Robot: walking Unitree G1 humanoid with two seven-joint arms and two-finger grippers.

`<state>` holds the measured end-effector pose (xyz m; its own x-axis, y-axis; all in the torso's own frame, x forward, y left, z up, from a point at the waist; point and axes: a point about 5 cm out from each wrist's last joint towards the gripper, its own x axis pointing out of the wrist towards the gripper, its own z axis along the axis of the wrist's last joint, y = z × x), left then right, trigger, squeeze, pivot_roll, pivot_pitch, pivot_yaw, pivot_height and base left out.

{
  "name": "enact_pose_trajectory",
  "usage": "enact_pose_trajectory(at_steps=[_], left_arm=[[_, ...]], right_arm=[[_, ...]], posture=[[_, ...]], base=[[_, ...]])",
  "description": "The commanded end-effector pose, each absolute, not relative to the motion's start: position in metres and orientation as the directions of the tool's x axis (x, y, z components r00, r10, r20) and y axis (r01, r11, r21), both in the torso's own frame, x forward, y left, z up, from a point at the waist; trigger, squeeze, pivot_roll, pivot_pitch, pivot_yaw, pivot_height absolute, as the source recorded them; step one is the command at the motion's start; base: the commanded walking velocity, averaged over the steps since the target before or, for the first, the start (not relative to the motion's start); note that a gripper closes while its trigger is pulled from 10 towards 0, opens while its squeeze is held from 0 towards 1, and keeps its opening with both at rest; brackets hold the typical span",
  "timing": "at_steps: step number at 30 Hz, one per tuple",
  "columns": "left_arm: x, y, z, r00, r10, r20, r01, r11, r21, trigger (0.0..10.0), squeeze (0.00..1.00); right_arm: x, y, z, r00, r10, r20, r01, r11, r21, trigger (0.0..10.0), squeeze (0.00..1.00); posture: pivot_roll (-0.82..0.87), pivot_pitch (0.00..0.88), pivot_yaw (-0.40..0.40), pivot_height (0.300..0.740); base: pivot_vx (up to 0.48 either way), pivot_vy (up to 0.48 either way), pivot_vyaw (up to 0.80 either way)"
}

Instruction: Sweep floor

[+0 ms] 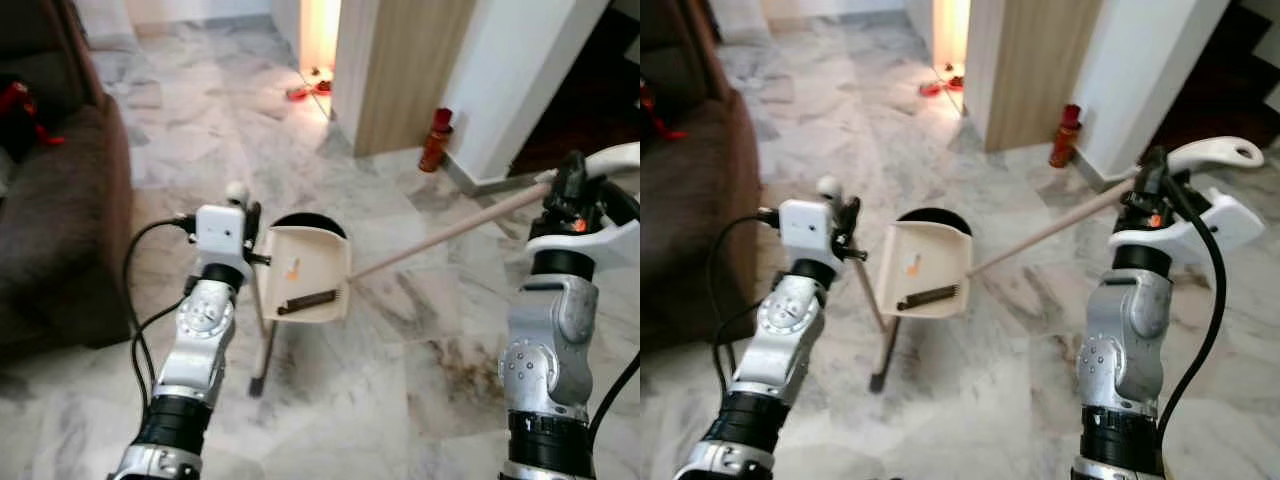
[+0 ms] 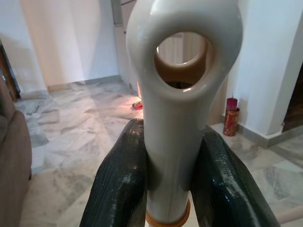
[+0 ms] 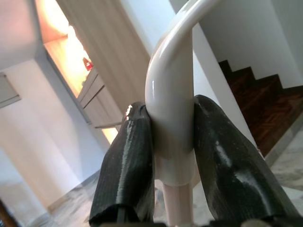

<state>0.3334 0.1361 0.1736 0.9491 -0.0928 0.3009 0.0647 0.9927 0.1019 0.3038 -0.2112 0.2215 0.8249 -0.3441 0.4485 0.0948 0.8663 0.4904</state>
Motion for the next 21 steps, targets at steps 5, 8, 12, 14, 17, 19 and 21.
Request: enact_pose_trajectory(at_steps=[5, 8, 12, 14, 17, 19, 21], left_arm=[[0.3324, 0.1309, 0.1868, 0.928, -0.098, 0.36, 0.064, 0.992, 0.107, 10.0, 0.0], [0.3325, 0.1317, 0.1872, 0.928, -0.093, 0.361, 0.058, 0.993, 0.105, 10.0, 0.0], [0.3324, 0.1325, 0.188, 0.927, -0.086, 0.365, 0.051, 0.993, 0.105, 10.0, 0.0], [0.3323, 0.1334, 0.1885, 0.927, -0.077, 0.367, 0.041, 0.994, 0.104, 10.0, 0.0], [0.3322, 0.1341, 0.1887, 0.927, -0.071, 0.368, 0.035, 0.994, 0.103, 10.0, 0.0], [0.3323, 0.1344, 0.1889, 0.927, -0.069, 0.368, 0.034, 0.994, 0.102, 10.0, 0.0], [0.3323, 0.1346, 0.1889, 0.927, -0.067, 0.368, 0.032, 0.994, 0.101, 10.0, 0.0]], right_arm=[[0.2975, -0.2175, 0.236, 0.78, -0.372, 0.503, 0.082, 0.858, 0.507, 10.0, 0.0], [0.2975, -0.2171, 0.236, 0.782, -0.369, 0.503, 0.084, 0.861, 0.502, 10.0, 0.0], [0.2971, -0.2169, 0.2367, 0.78, -0.366, 0.507, 0.083, 0.864, 0.496, 10.0, 0.0], [0.2971, -0.2168, 0.2365, 0.782, -0.365, 0.506, 0.081, 0.864, 0.497, 10.0, 0.0], [0.2972, -0.2164, 0.2361, 0.783, -0.363, 0.504, 0.079, 0.863, 0.498, 10.0, 0.0], [0.2973, -0.2162, 0.236, 0.785, -0.362, 0.503, 0.076, 0.862, 0.502, 10.0, 0.0], [0.2974, -0.216, 0.236, 0.785, -0.363, 0.503, 0.075, 0.86, 0.505, 10.0, 0.0]], posture=[[0.09, 0.101, -0.05, 0.74], [0.09, 0.1, -0.05, 0.74], [0.09, 0.1, -0.05, 0.74], [0.09, 0.1, -0.05, 0.74], [0.09, 0.099, -0.051, 0.74], [0.09, 0.099, -0.051, 0.74], [0.09, 0.1, -0.051, 0.74]], base=[[0.356, 0.0, 0.0], [0.358, 0.0, 0.0], [0.358, 0.0, 0.41], [0.358, 0.0, 0.67], [0.358, 0.0, 0.71], [0.36, 0.0, 0.21], [0.358, 0.0, 0.0]])
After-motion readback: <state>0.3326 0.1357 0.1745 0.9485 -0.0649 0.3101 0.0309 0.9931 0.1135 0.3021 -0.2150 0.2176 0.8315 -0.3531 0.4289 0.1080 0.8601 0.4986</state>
